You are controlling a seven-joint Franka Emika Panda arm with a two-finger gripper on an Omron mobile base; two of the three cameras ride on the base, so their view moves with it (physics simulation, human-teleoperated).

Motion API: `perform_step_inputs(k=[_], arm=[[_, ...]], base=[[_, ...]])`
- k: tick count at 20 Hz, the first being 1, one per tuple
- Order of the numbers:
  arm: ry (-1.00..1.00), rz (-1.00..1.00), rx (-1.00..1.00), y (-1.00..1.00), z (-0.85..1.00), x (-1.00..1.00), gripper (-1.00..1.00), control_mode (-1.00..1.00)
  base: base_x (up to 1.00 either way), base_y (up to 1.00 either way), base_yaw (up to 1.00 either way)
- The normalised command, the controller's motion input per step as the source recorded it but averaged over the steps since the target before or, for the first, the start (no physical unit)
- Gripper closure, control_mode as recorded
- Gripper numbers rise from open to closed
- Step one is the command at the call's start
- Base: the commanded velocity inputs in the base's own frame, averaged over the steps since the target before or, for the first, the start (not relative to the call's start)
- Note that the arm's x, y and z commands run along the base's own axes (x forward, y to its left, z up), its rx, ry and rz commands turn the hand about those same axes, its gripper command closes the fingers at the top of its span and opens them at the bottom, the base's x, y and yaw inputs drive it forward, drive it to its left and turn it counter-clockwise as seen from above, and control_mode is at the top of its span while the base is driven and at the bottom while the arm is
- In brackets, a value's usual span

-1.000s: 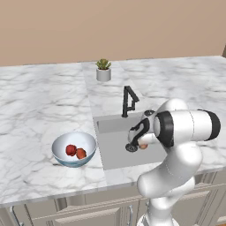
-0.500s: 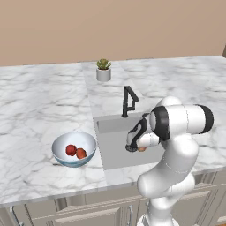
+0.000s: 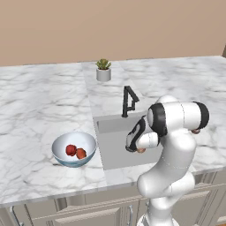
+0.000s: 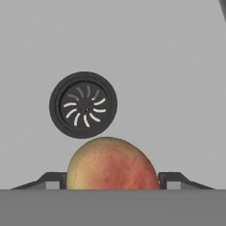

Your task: There is a mixed pile of frozen fruits and vegetables on the counter. Locate all the frozen vegetables and place the items in a bowl on the counter. Take all the frozen fruits and defrost them in a running sink.

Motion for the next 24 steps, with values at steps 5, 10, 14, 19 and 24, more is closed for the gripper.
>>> perform_step_inputs(k=[5,10,14,19,24], arm=[[0.0,0.0,0.0,-0.01,0.04,0.0,-1.0,-1.0],[-0.01,-0.02,0.0,-0.01,0.25,0.0,-1.0,-1.0],[-0.04,0.0,0.0,0.0,0.43,-0.04,-1.0,-1.0],[-0.04,0.0,0.0,-0.13,0.49,-0.1,-1.0,-1.0],[-0.02,0.0,0.0,-0.24,0.44,-0.19,-1.0,-1.0]], base=[[0.0,0.0,0.0],[0.0,0.0,0.0],[0.0,0.0,0.0],[0.0,0.0,0.0],[0.0,0.0,0.0]])
